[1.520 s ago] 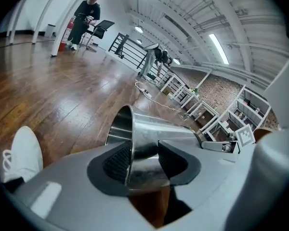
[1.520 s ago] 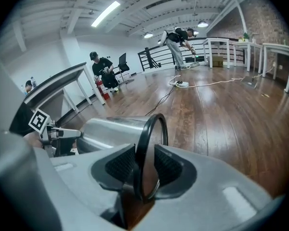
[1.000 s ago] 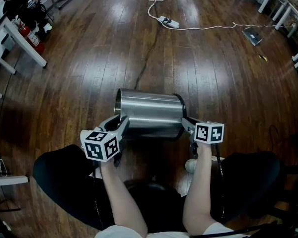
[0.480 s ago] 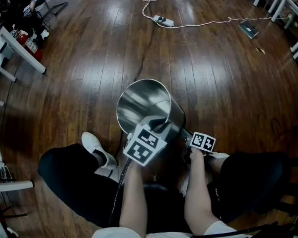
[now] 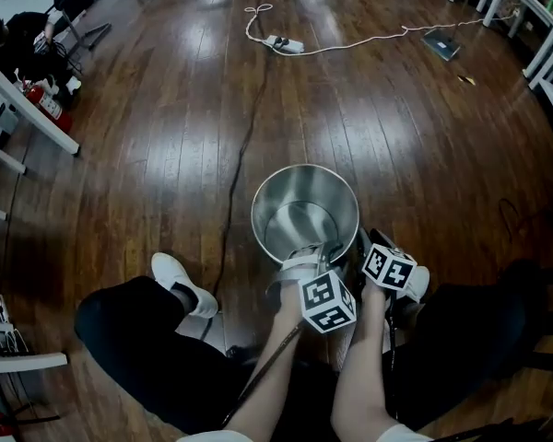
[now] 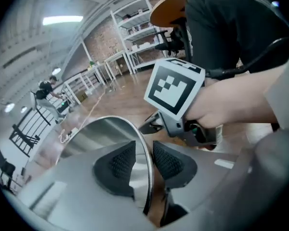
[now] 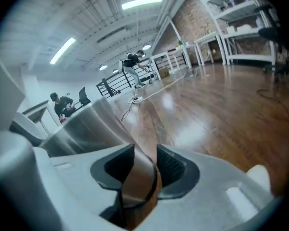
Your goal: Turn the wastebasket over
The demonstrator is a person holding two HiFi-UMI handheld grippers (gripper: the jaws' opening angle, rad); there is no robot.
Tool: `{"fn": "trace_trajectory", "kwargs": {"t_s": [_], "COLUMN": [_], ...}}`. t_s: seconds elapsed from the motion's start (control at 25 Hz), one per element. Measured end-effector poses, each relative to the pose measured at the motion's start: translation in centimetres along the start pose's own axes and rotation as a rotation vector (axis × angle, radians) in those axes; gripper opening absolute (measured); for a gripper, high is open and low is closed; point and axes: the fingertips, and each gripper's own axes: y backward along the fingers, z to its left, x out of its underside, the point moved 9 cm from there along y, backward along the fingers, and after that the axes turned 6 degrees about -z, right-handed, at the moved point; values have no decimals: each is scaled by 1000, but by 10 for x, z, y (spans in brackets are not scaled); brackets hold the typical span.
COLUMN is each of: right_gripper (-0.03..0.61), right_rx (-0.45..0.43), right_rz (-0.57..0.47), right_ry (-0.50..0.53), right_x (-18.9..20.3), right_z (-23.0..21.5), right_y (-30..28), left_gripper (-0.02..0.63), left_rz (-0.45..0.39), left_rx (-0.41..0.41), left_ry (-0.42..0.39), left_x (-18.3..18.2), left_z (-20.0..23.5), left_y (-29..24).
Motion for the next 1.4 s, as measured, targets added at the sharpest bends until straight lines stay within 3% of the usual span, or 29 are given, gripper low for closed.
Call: {"fn": "trace_trajectory", "kwargs": {"t_s": [0.04,0.12,0.2,0.28,0.32,0.36,0.48,0.6,0.72,0.84,1.04,1.24,1.4], "right_gripper": [126,126,126,98,15,-8,-8,-9,-9,-9,-8,-8,-9], "right_rx": [17,24,-46,-182,-256,-319,-421,-462,-446,-433,-428,-437,-418], "right_rz": [-32,-101,-175,-273,-333,-384,-446,-497,-531,-508,-492,-471,-535], "right_ry": [57,155,177,115,78,66,193,302,363,370,361,413,452], "right_x": [-7,-20,-32,-39,-42,-45,-46,-35,-18,9,55,98,107], "right_z": [4,16,35,58,70,83,125,160,180,189,218,240,242], "right_y": [11,33,56,84,100,116,159,209,260,297,352,410,465], "left_gripper": [143,167,164,106,56,17,15,15,15,17,16,17,17], "left_rz": [-72,-265,-453,-589,-632,-668,-763,-796,-809,-843,-796,-818,-837], "left_rx": [-32,-72,-153,-283,-338,-380,-456,-463,-464,-513,-483,-483,-472], "left_ry": [32,205,365,421,430,440,463,415,341,360,342,487,443], "left_x": [0,2,8,15,18,21,28,29,24,34,68,88,72], "left_z": [2,16,30,39,41,42,40,24,-3,-32,-83,-143,-183], "left_y": [5,27,66,111,132,151,198,234,270,312,369,409,438]}}
